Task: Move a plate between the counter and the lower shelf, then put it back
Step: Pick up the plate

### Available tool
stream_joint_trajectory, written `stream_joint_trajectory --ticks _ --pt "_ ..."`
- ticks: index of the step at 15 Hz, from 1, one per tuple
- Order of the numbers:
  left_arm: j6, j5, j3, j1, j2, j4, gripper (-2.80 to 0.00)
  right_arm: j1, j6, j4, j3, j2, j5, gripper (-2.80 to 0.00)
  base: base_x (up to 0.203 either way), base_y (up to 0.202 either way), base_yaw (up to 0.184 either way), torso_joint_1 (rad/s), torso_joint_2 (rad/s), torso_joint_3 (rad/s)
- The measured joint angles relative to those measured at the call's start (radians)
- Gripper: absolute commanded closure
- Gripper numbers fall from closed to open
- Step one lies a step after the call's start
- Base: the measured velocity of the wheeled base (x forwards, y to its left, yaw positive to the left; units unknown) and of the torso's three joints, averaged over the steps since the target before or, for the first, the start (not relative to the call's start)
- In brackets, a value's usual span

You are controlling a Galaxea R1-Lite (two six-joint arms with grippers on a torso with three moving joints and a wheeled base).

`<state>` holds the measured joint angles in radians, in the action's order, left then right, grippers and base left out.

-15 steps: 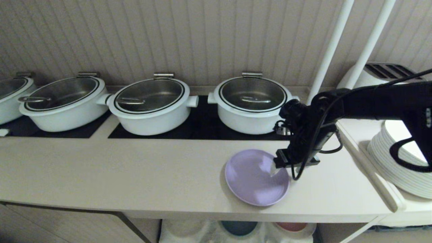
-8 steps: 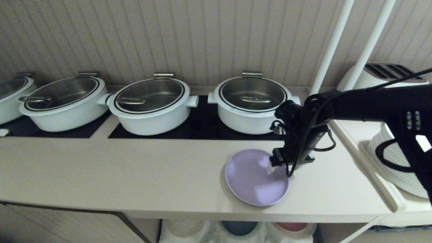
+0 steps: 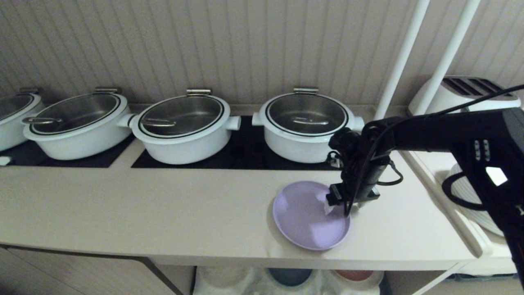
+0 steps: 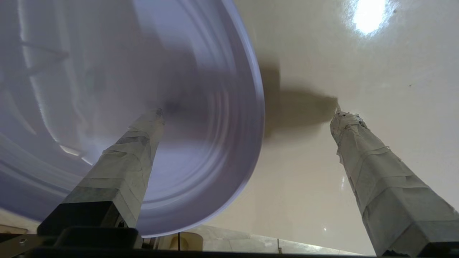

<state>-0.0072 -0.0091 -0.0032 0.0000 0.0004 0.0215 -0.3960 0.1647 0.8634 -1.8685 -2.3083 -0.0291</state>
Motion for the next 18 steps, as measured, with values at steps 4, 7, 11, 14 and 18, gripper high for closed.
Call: stream_joint_trajectory --ticks 4,7,11,14,18 --pt "0.000 0.000 0.000 0.000 0.000 0.000 0.00 -0.001 0.001 0.005 -0.024 -0.010 0.002 -2.80 0.000 0.000 0.000 0.000 0.00 0.000" --pt "0.000 0.000 0.000 0.000 0.000 0.000 0.00 -0.001 0.001 0.006 -0.025 -0.015 0.002 -2.80 0.000 0.000 0.000 0.000 0.00 0.000" --pt "0.000 0.000 0.000 0.000 0.000 0.000 0.00 -0.001 0.001 0.005 -0.025 -0.020 0.002 -2.80 0.000 0.000 0.000 0.000 0.00 0.000" --pt "0.000 0.000 0.000 0.000 0.000 0.000 0.00 -0.001 0.001 0.004 -0.027 -0.023 0.002 -2.80 0.000 0.000 0.000 0.000 0.00 0.000" --pt "0.000 0.000 0.000 0.000 0.000 0.000 0.00 -0.001 0.000 0.004 -0.027 -0.024 0.003 -1.02 0.000 0.000 0.000 0.000 0.00 0.000"
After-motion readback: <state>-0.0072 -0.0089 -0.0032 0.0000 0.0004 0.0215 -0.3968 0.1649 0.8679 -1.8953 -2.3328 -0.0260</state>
